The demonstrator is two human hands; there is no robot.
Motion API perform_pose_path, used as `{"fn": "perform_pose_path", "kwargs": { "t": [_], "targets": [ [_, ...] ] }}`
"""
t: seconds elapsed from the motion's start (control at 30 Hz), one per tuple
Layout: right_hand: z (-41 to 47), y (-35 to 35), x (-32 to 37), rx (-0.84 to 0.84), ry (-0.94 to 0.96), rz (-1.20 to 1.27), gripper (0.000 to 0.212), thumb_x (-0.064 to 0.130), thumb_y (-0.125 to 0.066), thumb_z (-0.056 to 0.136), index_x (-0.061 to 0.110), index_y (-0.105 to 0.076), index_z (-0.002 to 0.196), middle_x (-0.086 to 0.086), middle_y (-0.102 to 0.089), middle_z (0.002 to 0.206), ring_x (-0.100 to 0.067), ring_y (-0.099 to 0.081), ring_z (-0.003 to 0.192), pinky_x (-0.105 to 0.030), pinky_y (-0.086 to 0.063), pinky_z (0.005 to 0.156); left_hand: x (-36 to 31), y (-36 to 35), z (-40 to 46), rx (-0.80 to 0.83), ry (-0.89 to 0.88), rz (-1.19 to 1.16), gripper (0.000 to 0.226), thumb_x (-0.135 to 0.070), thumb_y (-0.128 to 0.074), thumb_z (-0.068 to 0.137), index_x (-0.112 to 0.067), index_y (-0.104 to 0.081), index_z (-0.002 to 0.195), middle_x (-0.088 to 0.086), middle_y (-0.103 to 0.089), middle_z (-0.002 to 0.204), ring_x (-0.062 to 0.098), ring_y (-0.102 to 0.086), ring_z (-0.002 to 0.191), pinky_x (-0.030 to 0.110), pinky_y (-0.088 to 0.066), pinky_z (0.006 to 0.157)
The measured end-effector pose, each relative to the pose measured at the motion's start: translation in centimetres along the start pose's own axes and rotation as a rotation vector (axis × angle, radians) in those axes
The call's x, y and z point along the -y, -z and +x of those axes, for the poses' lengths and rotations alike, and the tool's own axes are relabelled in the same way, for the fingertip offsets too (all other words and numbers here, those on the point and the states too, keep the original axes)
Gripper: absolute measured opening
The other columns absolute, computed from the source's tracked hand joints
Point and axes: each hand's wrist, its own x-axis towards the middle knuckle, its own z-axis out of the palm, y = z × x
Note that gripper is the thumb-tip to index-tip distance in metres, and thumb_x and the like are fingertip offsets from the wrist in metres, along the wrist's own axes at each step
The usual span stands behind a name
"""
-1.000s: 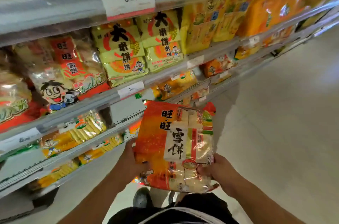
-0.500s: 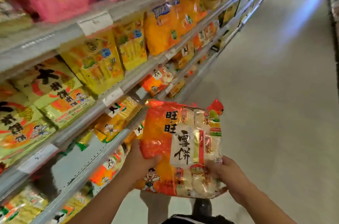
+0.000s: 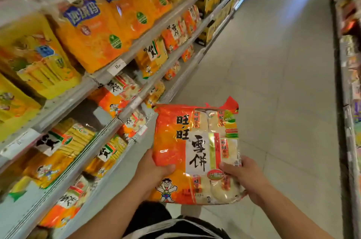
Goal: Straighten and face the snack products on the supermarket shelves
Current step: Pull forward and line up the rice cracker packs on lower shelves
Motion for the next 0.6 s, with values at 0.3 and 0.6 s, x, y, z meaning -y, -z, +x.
{"fn": "perform_pose_path", "kwargs": {
  "t": [0.3, 0.6],
  "targets": [
    [14.0, 1.8, 7.4, 0.095, -0.083, -0.049, 0.05, 0.031, -0.083, 0.072, 0.016, -0.059, 0.113, -0.006, -0.075, 0.095, -0.026, -0.073, 0.083, -0.046, -0.058, 0.077, -4.9, -2.1, 12.9, 0.032, 0.136, 0.016, 0.065, -0.007, -0.088, 0.061, -0.031, -0.051, 0.109, -0.005, -0.07, 0.104, 0.016, -0.068, 0.094, 0.042, -0.057, 0.082],
    [28.9, 4.0, 20.6, 0.064, -0.081, -0.085, 0.054, 0.023, -0.089, 0.063, 0.014, -0.063, 0.109, -0.007, -0.075, 0.095, -0.028, -0.073, 0.084, -0.047, -0.059, 0.075, -15.3, -4.4, 27.6, 0.057, 0.075, 0.026, 0.069, -0.013, -0.09, 0.062, -0.039, -0.045, 0.108, -0.014, -0.064, 0.103, 0.014, -0.062, 0.099, 0.043, -0.053, 0.09]
  ]
}}
